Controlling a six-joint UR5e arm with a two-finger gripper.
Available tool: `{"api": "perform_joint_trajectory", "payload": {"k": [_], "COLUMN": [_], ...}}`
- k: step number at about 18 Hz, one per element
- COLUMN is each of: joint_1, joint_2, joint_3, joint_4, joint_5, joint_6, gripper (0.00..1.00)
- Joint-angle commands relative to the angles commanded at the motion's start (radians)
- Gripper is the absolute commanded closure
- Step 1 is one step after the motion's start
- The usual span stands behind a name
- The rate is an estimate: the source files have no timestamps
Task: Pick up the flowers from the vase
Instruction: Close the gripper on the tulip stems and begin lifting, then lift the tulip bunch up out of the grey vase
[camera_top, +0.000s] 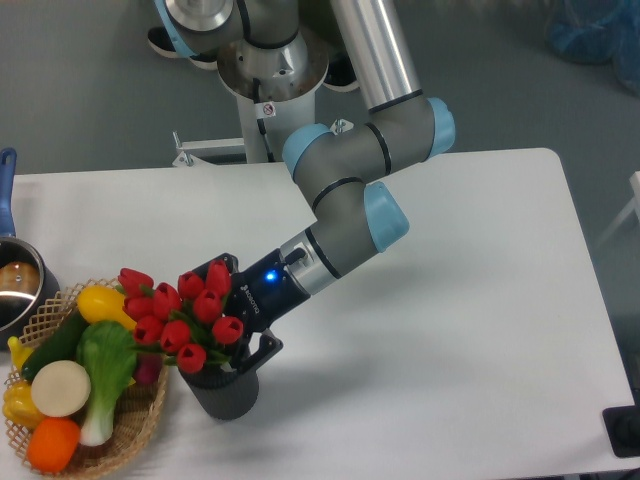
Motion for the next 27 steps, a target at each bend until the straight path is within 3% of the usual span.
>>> {"api": "perform_joint_trajectory", "payload": {"k": [10, 13, 27], "joint_1": [0.012, 0.026, 0.092], "joint_2": [0.006, 0.008, 0.106], "joint_3": [0.0, 0.0, 0.005], "joint_4": [0.0, 0.0, -0.003], "joint_5": [-0.038, -0.043, -0.13], "joint_6": [0.0, 0.0, -0.124], "gripper": [0.7, 0.91, 0.93]}}
